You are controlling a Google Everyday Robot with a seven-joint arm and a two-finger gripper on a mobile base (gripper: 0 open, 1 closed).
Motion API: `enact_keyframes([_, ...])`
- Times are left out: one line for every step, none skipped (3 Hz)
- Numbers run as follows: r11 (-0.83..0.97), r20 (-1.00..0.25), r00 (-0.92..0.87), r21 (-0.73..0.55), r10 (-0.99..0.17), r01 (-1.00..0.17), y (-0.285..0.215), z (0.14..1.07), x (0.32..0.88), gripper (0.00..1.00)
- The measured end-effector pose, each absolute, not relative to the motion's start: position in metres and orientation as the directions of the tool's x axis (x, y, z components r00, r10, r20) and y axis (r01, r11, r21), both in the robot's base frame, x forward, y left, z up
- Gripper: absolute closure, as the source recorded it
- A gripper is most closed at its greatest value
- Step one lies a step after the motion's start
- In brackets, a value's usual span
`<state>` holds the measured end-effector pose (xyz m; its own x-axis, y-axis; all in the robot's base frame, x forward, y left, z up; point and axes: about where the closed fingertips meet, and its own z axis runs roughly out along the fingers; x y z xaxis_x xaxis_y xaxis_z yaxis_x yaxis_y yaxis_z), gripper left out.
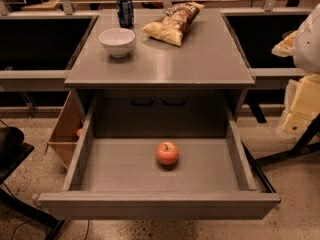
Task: Pick apple from top drawer and place on counter
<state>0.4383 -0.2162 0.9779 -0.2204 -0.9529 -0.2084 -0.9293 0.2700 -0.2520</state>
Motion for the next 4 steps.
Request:
enact_keyframes([0.27,-0.208,-0.22,-0.252,-0.953,-0.929,-0.216,0.978,0.438,0.0])
enact_keyframes([0.274,-0.263,-0.201,-0.281,-0.944,-0.92,-0.212,0.979,0.44,0.0])
enact_keyframes([0.295,-0.397,-0.18,-0.25,-0.9,-0.922,-0.198,0.935,0.443,0.0])
enact_keyframes([0.355,-0.55,-0.194,-0.202,-0.812,-0.913,-0.186,0.856,0.465,0.0])
